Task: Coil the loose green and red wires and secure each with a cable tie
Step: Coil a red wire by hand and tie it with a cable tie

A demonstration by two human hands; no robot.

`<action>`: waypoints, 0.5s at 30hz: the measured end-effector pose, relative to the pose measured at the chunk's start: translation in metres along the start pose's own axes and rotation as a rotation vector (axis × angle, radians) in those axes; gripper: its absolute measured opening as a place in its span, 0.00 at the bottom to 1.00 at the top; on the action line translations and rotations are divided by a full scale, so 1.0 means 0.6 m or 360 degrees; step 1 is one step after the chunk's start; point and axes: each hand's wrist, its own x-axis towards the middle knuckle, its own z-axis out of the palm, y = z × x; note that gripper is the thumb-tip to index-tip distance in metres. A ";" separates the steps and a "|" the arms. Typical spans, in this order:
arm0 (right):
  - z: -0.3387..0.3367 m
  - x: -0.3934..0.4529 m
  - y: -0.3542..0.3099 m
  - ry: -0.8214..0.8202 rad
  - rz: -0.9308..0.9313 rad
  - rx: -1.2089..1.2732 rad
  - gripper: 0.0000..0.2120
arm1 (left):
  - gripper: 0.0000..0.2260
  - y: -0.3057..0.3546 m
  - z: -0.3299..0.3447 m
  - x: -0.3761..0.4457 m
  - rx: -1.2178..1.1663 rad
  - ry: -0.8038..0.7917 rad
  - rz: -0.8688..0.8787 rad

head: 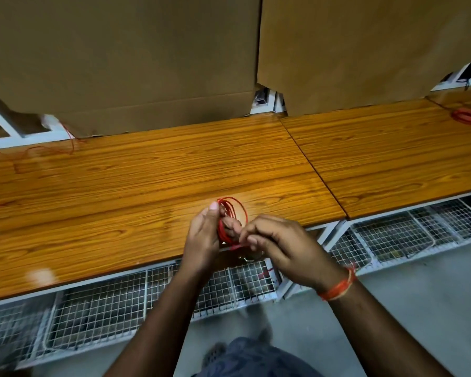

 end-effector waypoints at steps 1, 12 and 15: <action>-0.003 0.005 -0.004 0.0066 -0.0010 0.0061 0.07 | 0.18 -0.003 0.003 -0.007 0.0092 -0.0069 0.0005; 0.003 0.040 0.008 0.0800 0.0078 0.0526 0.09 | 0.17 -0.006 0.015 -0.007 -0.0272 -0.0490 -0.0252; 0.006 0.042 0.013 0.0931 0.0116 0.0683 0.07 | 0.16 -0.004 0.012 -0.009 -0.0290 -0.0623 -0.0263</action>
